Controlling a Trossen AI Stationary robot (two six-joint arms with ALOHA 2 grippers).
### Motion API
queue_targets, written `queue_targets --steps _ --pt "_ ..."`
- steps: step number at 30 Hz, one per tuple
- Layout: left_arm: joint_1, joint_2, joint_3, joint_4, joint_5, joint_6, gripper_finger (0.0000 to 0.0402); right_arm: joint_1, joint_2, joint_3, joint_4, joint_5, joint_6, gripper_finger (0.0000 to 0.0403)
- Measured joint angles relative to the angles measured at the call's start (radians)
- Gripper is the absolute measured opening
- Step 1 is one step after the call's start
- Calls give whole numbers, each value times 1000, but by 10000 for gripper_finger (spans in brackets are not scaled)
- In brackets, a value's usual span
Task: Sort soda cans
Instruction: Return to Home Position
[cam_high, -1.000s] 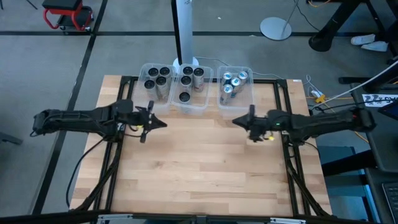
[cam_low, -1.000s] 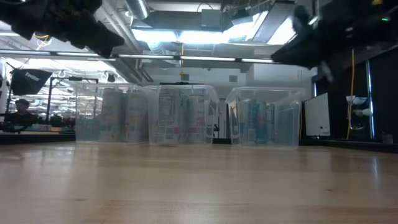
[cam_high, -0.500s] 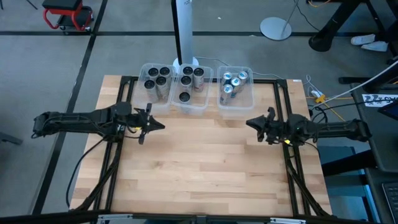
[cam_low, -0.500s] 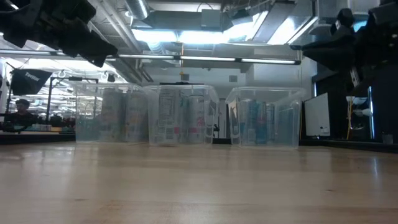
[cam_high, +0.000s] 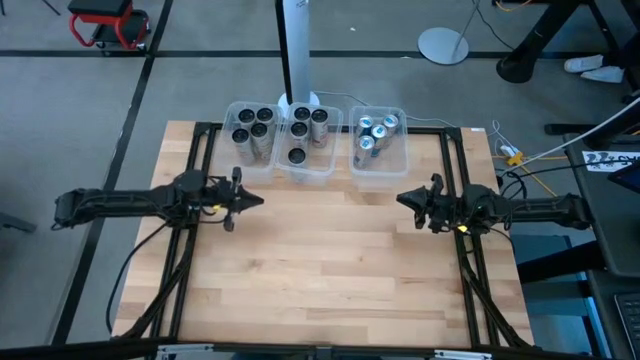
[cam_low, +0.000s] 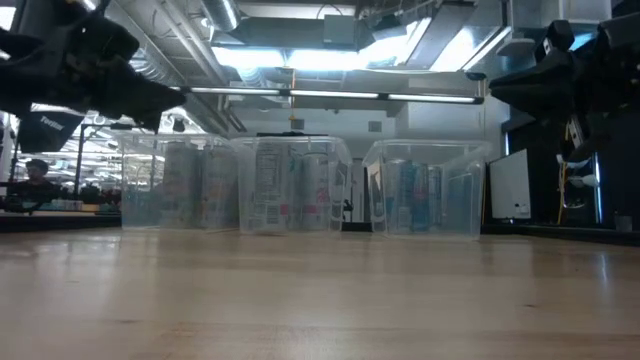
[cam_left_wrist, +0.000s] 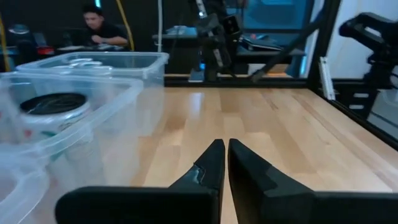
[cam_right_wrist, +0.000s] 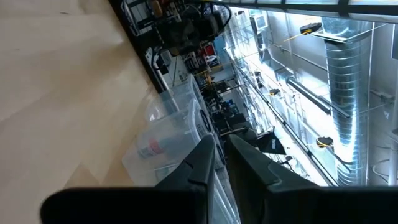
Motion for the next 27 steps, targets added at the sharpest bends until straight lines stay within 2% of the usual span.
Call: queue_targets --steps 8,16,21,27 --pt "55 -121 -42 -51 48 -33 13 0 -10 -2 8 4 -4 46" --pt "56 -236 -42 -92 55 -69 13 0 -65 -3 -26 84 -2 46" --pt "56 -331 -42 -250 -8 -126 13 0 -138 -3 -132 156 45 46" --pt "31 -433 -42 -257 -32 -98 13 1 -237 -3 -216 206 51 46"
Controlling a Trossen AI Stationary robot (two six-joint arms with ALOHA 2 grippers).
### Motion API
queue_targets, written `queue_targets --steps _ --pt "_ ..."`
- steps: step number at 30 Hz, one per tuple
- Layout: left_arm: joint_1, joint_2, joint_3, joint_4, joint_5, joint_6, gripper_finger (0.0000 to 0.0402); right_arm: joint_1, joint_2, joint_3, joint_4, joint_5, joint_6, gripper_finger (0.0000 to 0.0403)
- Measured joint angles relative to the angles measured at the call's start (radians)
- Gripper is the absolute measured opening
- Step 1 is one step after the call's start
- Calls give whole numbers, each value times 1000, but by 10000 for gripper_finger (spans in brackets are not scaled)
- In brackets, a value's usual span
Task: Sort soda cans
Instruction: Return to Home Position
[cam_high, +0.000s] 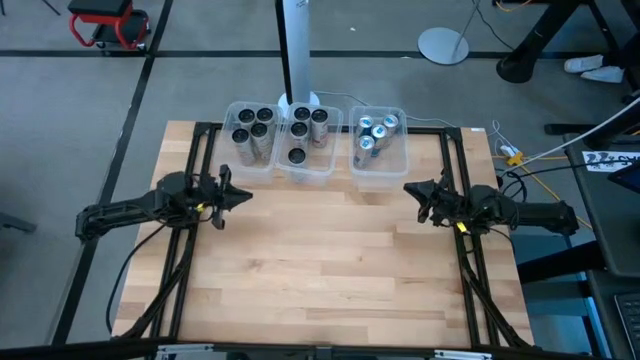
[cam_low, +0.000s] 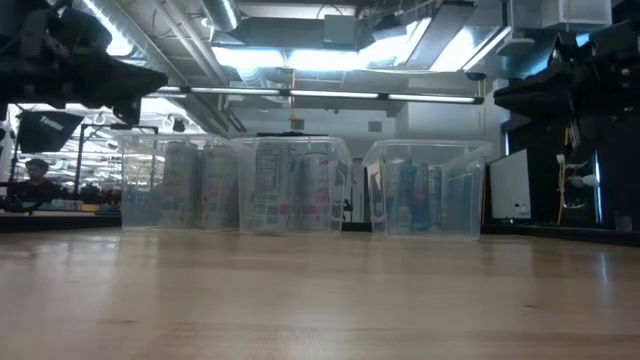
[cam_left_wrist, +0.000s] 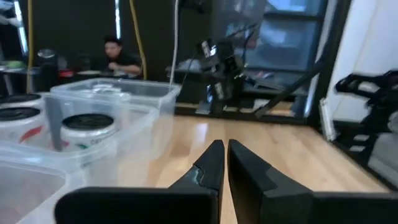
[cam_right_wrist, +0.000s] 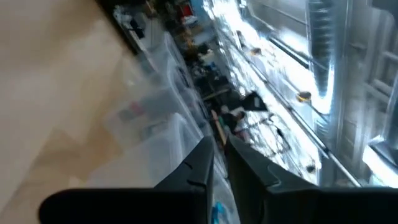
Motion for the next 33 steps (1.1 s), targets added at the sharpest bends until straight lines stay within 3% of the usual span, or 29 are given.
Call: queue_targets --steps 8,33 --pt "-3 6 0 -34 -164 72 13 0 0 0 -20 -119 -69 46" --pt "-3 9 0 -37 -167 93 13 -1 8 0 -22 -144 -80 46"
